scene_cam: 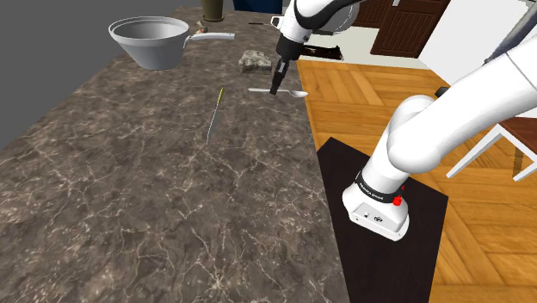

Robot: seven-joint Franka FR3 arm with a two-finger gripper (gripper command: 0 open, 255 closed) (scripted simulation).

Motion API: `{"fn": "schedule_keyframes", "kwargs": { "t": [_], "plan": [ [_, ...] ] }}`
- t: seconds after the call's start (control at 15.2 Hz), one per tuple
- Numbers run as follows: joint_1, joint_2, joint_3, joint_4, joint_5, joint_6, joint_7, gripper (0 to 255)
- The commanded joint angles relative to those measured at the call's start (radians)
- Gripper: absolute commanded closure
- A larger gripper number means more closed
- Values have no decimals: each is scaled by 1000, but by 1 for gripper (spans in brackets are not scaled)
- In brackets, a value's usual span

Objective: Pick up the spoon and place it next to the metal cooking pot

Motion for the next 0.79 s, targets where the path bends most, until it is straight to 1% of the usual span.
{"fn": "schedule_keyframes", "kwargs": {
  "t": [0.0, 0.73],
  "plan": [
    [-3, -13, 3, 18, -5, -31, 8, 255],
    [-8, -53, 16, 137, -20, -187, 43, 255]
  ]
}}
